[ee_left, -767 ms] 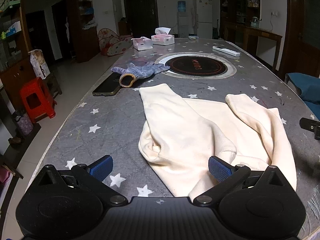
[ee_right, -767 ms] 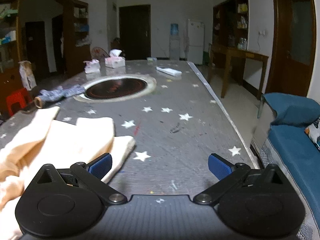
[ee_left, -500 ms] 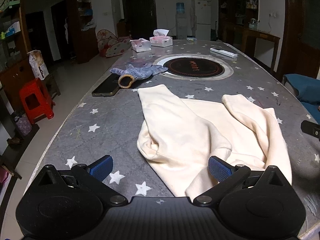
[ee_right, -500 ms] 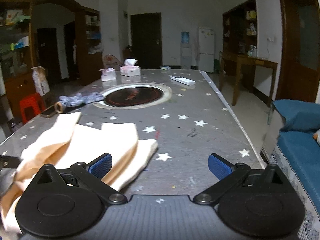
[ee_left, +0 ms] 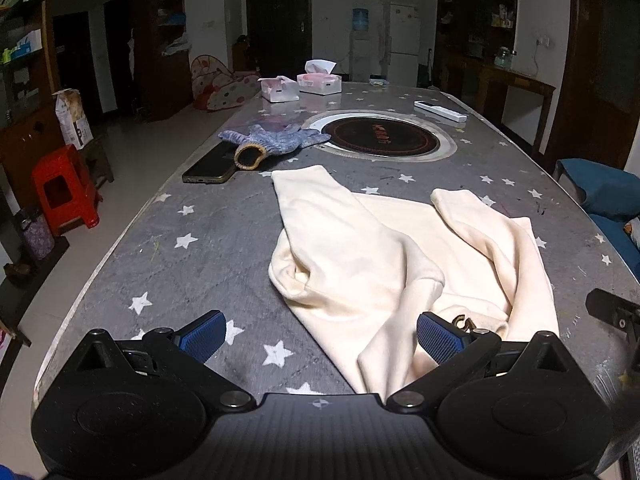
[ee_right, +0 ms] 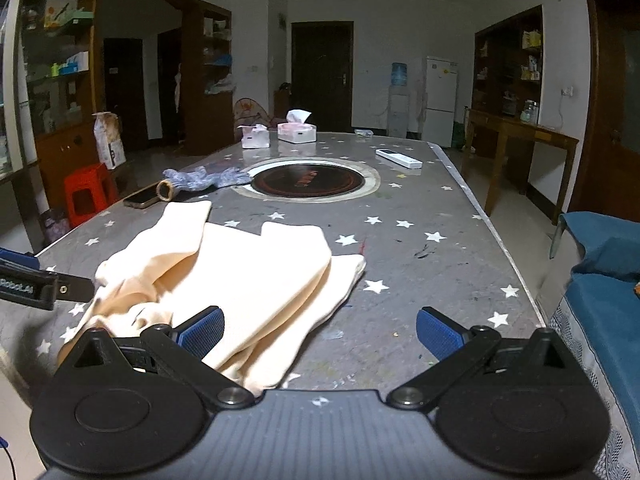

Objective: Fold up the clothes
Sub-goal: 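Move both grippers open toward the crumpled cream sweatshirt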

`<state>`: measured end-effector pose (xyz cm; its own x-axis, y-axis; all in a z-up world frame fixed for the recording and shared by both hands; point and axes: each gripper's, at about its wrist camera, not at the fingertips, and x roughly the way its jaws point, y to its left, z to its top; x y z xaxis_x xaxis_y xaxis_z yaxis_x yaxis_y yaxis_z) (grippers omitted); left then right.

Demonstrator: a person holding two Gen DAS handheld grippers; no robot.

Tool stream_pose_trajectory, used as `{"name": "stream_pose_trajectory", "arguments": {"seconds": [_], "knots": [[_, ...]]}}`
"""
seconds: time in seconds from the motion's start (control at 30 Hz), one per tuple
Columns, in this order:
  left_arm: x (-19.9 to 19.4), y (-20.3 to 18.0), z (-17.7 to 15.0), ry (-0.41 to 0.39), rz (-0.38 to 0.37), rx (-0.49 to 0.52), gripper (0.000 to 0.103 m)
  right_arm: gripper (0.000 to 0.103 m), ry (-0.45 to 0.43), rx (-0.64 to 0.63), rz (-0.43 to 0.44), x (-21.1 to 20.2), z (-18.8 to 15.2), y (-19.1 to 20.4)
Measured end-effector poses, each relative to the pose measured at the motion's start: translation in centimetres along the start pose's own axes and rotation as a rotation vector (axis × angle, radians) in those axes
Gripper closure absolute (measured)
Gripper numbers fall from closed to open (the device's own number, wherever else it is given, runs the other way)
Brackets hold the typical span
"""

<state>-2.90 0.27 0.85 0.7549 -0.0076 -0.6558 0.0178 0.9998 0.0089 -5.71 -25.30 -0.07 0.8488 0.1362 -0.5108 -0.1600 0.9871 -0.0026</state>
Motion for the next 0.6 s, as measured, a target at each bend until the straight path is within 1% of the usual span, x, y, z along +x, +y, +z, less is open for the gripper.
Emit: {"name": "stream_pose_trajectory", "arguments": {"seconds": [0.1, 0.2, 0.6], "knots": [[-0.3, 0.1, -0.4, -0.008, -0.009, -0.008, 0.0, 0.0, 0.012, -0.01, 0.006, -0.3, -0.2, 0.5], [-0.5, 0.1, -0.9, -0.013, -0.002, -0.001, 0.0, 0.0, 0.028, -0.025, 0.014, -0.4, -0.5, 1.0], [-1.0, -0.1, -2.4, -0.009, -0.004, -0.003, 0.0, 0.0, 0.033, -0.039, 0.011, -1.6, -1.4, 2.0]]}}
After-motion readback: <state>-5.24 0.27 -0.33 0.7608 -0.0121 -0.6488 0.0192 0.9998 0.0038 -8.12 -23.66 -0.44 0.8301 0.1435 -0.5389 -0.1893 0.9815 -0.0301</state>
